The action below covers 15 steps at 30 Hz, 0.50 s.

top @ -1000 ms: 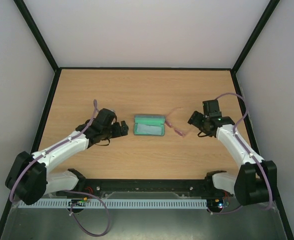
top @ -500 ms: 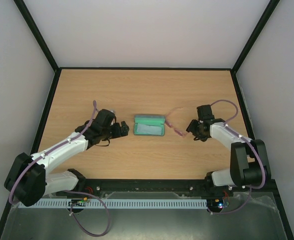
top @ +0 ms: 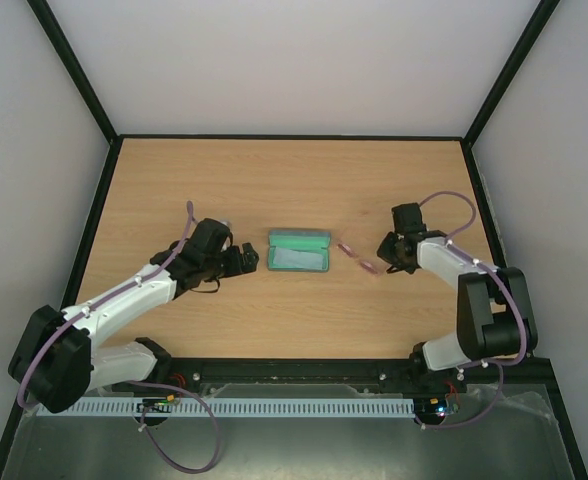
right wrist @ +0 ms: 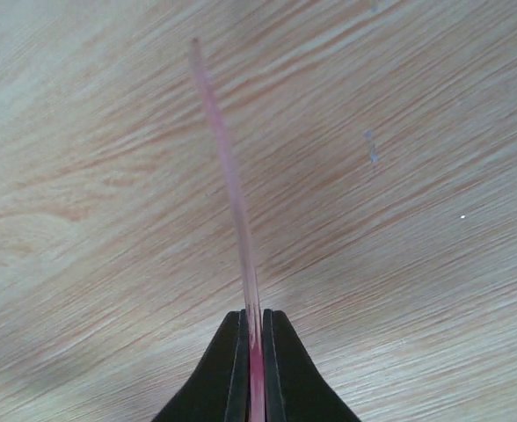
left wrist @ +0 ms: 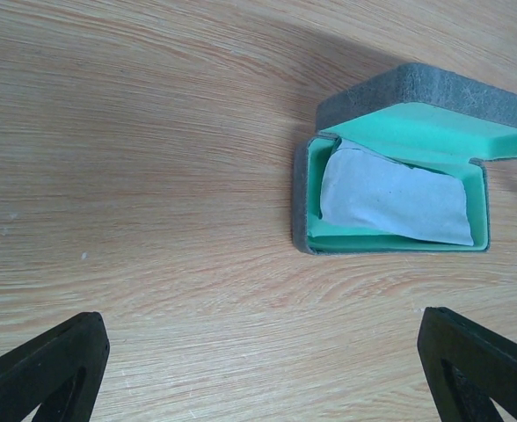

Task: Organize the sunglasses
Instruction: Pick up the sunglasses from the center of the board.

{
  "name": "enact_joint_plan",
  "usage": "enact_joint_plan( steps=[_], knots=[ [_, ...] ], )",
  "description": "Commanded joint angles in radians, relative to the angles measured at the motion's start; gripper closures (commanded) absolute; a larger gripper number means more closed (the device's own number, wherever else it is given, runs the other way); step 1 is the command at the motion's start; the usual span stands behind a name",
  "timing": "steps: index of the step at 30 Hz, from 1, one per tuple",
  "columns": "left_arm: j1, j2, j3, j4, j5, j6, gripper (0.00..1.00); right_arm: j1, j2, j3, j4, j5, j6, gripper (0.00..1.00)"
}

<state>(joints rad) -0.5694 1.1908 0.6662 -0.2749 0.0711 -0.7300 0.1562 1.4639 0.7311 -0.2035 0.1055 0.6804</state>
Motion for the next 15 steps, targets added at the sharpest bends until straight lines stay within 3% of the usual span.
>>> enact_joint_plan(
  steps=[1, 8, 15],
  knots=[
    [-0.009, -0.013, 0.026, -0.023, 0.003, 0.002, 0.01, -0.006, -0.070, 0.021, -0.033, 0.036, -0.017, 0.98],
    [-0.012, -0.030, 0.130, -0.102, 0.001, 0.032, 0.01, 0.047, -0.264, 0.027, -0.058, 0.003, -0.092, 0.99],
    [-0.011, -0.030, 0.338, -0.238, 0.069, 0.092, 0.05, 0.311, -0.366, 0.100, -0.154, 0.107, -0.142, 0.99]
  ],
)
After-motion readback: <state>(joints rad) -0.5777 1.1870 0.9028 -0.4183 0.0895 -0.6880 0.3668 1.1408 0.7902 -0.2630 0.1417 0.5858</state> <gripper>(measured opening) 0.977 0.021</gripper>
